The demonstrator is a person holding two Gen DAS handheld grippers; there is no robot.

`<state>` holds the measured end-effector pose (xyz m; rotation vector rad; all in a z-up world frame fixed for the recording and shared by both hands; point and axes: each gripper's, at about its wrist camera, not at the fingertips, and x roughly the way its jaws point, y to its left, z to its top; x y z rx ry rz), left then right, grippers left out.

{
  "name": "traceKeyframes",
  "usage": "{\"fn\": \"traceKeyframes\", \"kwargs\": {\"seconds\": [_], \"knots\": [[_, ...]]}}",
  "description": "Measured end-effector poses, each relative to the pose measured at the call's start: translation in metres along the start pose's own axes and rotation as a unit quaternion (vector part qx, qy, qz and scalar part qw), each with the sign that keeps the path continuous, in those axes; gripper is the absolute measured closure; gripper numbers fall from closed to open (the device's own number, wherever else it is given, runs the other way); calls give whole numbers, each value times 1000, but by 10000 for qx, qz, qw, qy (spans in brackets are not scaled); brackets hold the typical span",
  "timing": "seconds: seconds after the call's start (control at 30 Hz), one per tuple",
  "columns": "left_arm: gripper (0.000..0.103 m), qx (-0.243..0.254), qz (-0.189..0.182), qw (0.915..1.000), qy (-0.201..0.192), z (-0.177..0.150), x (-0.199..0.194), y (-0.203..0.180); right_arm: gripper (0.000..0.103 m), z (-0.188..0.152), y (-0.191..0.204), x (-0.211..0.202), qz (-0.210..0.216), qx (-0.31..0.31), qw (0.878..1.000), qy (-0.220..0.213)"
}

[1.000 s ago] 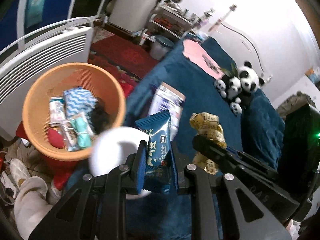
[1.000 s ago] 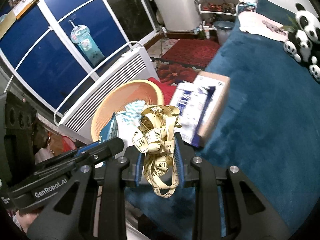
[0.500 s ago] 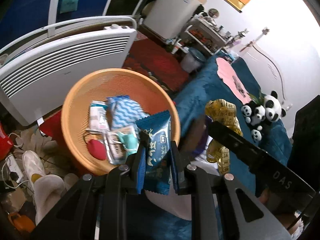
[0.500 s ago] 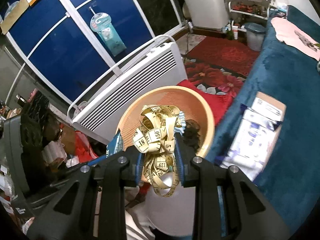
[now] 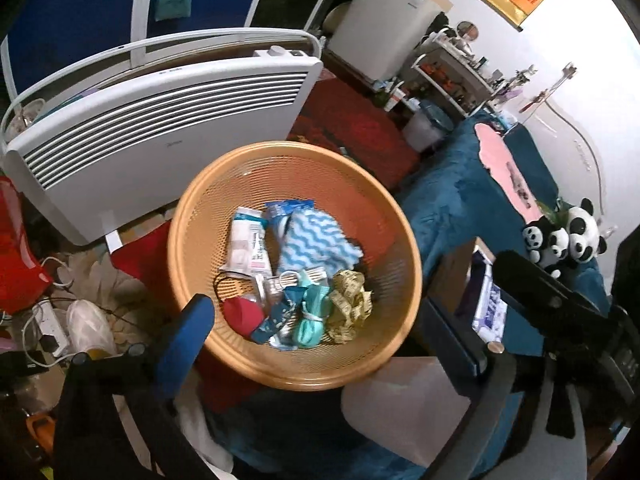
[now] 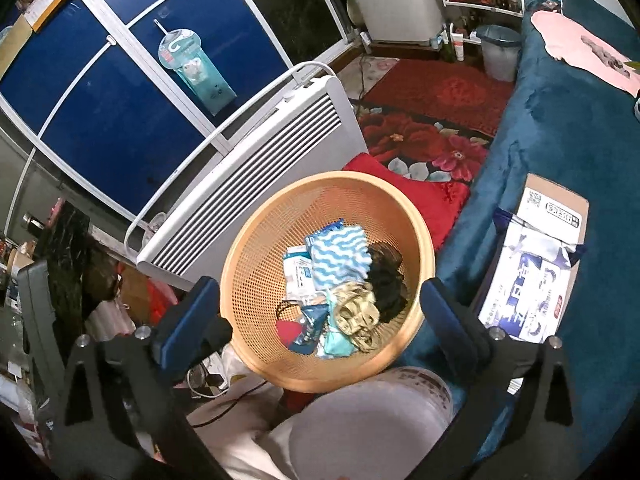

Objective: Organize soft objects

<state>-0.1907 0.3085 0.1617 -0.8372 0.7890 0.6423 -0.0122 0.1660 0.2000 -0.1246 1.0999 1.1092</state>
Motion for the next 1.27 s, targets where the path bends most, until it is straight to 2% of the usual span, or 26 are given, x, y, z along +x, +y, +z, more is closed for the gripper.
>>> {"fn": "traceKeyframes", "kwargs": {"seconds": [0.73, 0.83, 0.93, 1.03, 1.13, 1.27], "knots": [[1, 20, 80, 10000, -2, -11, -12, -6, 0, -13, -2, -19, -46, -68, 10000, 56], [1, -14, -16, 10000, -10, -14, -15, -8, 0, -14, -3, -23, -36, -75, 10000, 35], [1, -304, -224, 9992, -96, -19, -23, -7, 0, -16, -3, -28, -29, -74, 10000, -14], [1, -457, 147, 9987, -188, -23, -30, -10, 0, -18, -6, -34, -7, -58, 10000, -63], [1, -514, 191, 9985, 26, -27, -28, -13, 0, -22, -10, -40, 0, -36, 10000, -78], [1, -354, 393, 9986, -67, -38, -33, -22, 0, -29, -17, -49, -5, 17, 9999, -111]]}}
